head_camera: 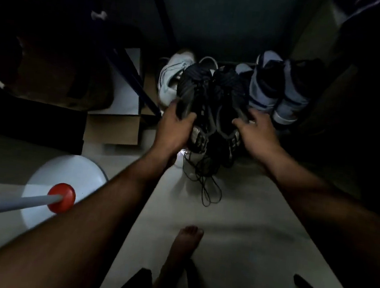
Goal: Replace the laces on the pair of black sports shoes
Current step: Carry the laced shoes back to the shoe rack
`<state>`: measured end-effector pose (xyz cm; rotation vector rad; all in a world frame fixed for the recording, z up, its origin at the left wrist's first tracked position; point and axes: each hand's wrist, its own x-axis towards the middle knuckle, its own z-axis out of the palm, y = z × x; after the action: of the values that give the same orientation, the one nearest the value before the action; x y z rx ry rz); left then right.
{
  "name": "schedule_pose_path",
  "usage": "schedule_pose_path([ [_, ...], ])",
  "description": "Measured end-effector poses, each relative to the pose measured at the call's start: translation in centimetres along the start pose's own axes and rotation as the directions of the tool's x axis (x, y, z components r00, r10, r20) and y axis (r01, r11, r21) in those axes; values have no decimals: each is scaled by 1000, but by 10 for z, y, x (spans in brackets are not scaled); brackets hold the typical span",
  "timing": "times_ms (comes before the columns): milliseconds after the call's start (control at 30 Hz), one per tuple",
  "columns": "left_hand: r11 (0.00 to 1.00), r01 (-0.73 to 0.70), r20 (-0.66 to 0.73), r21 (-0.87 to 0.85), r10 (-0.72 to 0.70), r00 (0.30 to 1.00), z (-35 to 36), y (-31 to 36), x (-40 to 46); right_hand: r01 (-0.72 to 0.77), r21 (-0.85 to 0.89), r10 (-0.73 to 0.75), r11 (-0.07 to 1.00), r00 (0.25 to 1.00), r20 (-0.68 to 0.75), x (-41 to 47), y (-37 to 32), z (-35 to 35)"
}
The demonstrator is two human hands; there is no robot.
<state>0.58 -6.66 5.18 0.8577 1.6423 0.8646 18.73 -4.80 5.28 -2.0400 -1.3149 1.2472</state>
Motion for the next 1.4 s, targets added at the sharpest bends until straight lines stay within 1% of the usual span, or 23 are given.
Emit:
schedule_pose_path([
  [100,989,-101,-42,112,106,993,10,-6,70,-37,77,37,996,999,4,53,0,2],
  [167,984,-104,-63,144,114,991,20,-17,112,-61,86,61,994,998,2,78,0,8],
  [300,995,-90,-22,44,91,996,39,-20,155,-79,144,75,986,997,32,135,11,26],
  [367,994,-84,26,73,83,996,45,-27,169,-49,71,45,996,997,61,165,25,33],
  [400,991,-93,39,97,89,995,46,-29,172,-54,14,53,998,996,74,159,14,32],
  [533,977,-117,30,179,113,993,46,-28,176,-15,-180,35,984,994,107,164,-1,36],
  [600,951,-150,-5,270,157,988,48,-21,173,89,-276,-51,957,988,144,170,-1,39],
  [633,934,-183,-18,306,198,980,49,-17,173,210,-402,-159,891,975,156,173,2,42],
  [667,917,-216,-28,334,239,971,51,-14,174,283,-577,-169,766,955,244,179,5,46],
  [700,902,-240,-36,358,271,962,52,-12,174,358,-641,-273,679,934,232,186,4,45],
  [733,886,-256,-35,386,292,956,53,-10,176,448,-693,-378,565,887,265,195,9,42],
  [767,870,-262,-16,417,295,955,54,-9,178,566,-674,-508,475,802,315,202,17,40],
  [800,852,-263,16,453,287,958,54,-11,181,640,-655,-549,401,741,387,210,25,38],
  [867,809,-246,62,534,253,965,51,-15,188,641,-595,-506,484,760,407,189,10,38],
  [900,779,-236,66,581,244,968,49,-17,192,582,-578,-473,571,810,348,185,6,39],
  [933,748,-232,65,622,247,967,48,-17,193,538,-555,-400,635,843,361,174,3,39],
  [967,720,-236,61,653,261,964,47,-16,194,515,-553,-434,655,855,282,164,-2,38],
  [1000,704,-243,52,667,282,958,45,-13,190,450,-493,-421,744,890,177,157,-4,36],
  [1033,701,-256,42,666,307,951,44,-10,186,387,-468,-398,795,914,79,152,-1,35],
  [1067,706,-279,35,651,339,940,43,-6,182,295,-444,-301,846,952,59,142,-2,32],
  [1133,736,-316,37,598,369,929,42,2,162,227,-408,-191,884,973,127,110,-7,22],
  [1233,757,-382,127,530,374,919,44,6,102,276,-357,-221,892,957,187,51,-8,-3],
  [1400,804,-439,290,400,343,893,51,5,-47,240,-270,-179,932,956,230,-67,4,-54],
])
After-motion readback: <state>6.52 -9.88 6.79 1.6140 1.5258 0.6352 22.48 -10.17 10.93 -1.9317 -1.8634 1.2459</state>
